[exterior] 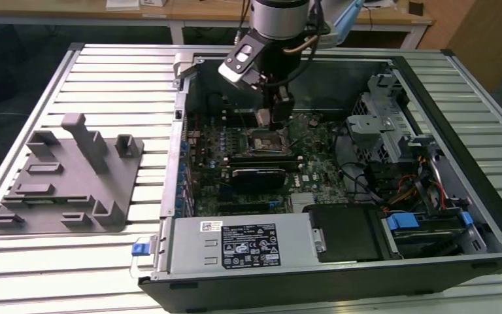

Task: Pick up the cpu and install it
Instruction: 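Place the cpu into insertion slot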

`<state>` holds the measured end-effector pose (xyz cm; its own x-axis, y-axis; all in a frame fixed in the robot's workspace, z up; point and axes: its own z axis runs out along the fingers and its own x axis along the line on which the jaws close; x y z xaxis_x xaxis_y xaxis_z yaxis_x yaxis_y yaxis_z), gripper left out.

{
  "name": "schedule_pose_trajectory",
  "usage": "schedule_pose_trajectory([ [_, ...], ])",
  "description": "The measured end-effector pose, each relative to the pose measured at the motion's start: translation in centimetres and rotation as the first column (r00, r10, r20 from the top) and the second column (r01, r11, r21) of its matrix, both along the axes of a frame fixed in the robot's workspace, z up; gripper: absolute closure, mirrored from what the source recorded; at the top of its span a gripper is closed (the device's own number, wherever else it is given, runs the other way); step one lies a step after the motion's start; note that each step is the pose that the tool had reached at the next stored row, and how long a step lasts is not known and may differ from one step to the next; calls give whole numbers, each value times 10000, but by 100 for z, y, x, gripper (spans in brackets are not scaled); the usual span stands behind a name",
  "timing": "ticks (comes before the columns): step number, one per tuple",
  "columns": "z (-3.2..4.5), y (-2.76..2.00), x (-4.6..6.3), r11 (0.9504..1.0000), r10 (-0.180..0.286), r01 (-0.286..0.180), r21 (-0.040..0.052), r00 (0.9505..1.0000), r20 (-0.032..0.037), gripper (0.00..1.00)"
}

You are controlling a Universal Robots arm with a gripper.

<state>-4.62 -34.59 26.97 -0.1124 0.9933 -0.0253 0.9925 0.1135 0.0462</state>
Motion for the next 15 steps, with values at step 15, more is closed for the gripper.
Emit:
schedule_pose_trajectory([
  [15,-11,1,0,9957,-924,924,2,9957,1,45],
])
